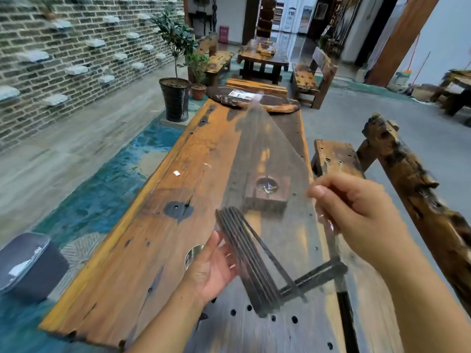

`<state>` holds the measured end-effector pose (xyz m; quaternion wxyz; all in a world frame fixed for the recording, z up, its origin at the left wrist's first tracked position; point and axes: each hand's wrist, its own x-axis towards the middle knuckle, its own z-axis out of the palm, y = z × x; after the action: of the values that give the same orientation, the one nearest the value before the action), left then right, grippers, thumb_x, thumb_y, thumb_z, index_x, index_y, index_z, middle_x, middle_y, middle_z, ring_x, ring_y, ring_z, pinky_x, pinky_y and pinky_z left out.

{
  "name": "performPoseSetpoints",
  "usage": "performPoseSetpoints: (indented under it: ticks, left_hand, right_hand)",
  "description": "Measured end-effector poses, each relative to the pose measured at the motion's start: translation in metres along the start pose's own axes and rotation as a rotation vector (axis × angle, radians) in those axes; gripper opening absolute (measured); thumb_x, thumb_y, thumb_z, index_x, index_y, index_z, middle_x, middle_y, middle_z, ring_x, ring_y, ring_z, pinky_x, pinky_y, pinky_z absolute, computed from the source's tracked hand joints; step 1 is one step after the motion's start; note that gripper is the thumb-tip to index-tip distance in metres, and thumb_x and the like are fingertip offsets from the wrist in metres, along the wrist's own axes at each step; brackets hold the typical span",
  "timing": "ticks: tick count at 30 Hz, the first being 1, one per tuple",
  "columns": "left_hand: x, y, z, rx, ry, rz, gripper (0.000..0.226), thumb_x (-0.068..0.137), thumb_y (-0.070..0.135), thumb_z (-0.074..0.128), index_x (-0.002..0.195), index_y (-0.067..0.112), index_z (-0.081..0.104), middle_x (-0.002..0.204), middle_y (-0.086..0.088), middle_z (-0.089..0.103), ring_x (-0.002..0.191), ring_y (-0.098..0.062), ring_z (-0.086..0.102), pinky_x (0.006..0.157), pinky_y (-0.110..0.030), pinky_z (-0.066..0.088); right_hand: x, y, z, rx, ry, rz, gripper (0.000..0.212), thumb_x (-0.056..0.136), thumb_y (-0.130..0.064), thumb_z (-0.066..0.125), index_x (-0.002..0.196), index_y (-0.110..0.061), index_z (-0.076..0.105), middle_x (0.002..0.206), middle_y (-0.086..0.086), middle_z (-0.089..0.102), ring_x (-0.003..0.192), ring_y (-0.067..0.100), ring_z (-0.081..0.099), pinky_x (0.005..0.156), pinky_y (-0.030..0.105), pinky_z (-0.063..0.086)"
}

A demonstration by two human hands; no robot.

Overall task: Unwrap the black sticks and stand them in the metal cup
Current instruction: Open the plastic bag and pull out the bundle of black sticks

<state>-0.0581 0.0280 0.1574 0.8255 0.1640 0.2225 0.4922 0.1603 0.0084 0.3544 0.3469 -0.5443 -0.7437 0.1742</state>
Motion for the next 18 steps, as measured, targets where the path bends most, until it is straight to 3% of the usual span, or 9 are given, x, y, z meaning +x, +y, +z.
performPoseSetpoints:
  ticks: [3,6,9,12,14,18]
  left_hand:
    - [0.003,-0.003,-0.002,-0.009,0.052,-0.014,0.08,0.058,0.04,0.092,0.125,0.006,0.065,0.121,-0.022,0.065,0.109,-0.036,0.065,0.097,-0.052,0.049]
    - [0.006,-0.005,-0.001,-0.017,0.041,0.0,0.073,0.059,0.039,0.092,0.121,0.01,0.065,0.118,-0.021,0.065,0.109,-0.036,0.063,0.1,-0.055,0.047]
    - [0.008,-0.007,-0.004,-0.045,0.022,0.007,0.072,0.061,0.038,0.091,0.122,0.01,0.064,0.12,-0.022,0.062,0.115,-0.039,0.057,0.1,-0.056,0.048]
    - [0.01,-0.009,-0.004,-0.014,0.025,-0.011,0.07,0.058,0.04,0.092,0.115,0.009,0.068,0.117,-0.022,0.064,0.109,-0.038,0.06,0.101,-0.057,0.043]
    - [0.011,-0.011,-0.006,-0.034,0.02,-0.027,0.072,0.057,0.039,0.093,0.116,0.007,0.068,0.116,-0.023,0.066,0.107,-0.038,0.063,0.098,-0.056,0.049]
    - [0.013,-0.012,-0.003,-0.03,0.033,-0.019,0.069,0.054,0.04,0.094,0.111,0.009,0.069,0.107,-0.017,0.07,0.097,-0.032,0.068,0.09,-0.05,0.051]
  right_hand:
    - [0.0,0.0,0.006,-0.128,-0.097,-0.013,0.026,0.1,-0.021,0.055,0.073,-0.022,0.059,0.067,-0.008,0.065,0.053,0.012,0.058,0.054,0.024,0.042]
    - [0.002,-0.002,0.008,-0.065,-0.009,-0.046,0.022,0.099,-0.022,0.054,0.078,-0.019,0.061,0.066,-0.008,0.063,0.055,0.014,0.058,0.05,0.023,0.042]
    - [0.003,-0.002,0.009,-0.124,-0.086,-0.04,0.025,0.099,-0.023,0.056,0.074,-0.025,0.06,0.063,-0.006,0.062,0.054,0.011,0.055,0.053,0.021,0.04]
    - [0.006,-0.003,0.006,-0.034,-0.061,-0.009,0.024,0.098,-0.022,0.057,0.075,-0.023,0.062,0.057,-0.004,0.06,0.048,0.01,0.052,0.051,0.019,0.04]
    - [0.004,-0.004,0.008,-0.089,-0.133,0.007,0.025,0.099,-0.024,0.056,0.074,-0.024,0.062,0.061,-0.005,0.063,0.047,0.009,0.053,0.052,0.024,0.043]
    - [0.008,-0.005,0.004,-0.022,-0.093,0.034,0.024,0.097,-0.026,0.056,0.077,-0.017,0.065,0.059,0.001,0.062,0.046,0.01,0.051,0.05,0.029,0.045]
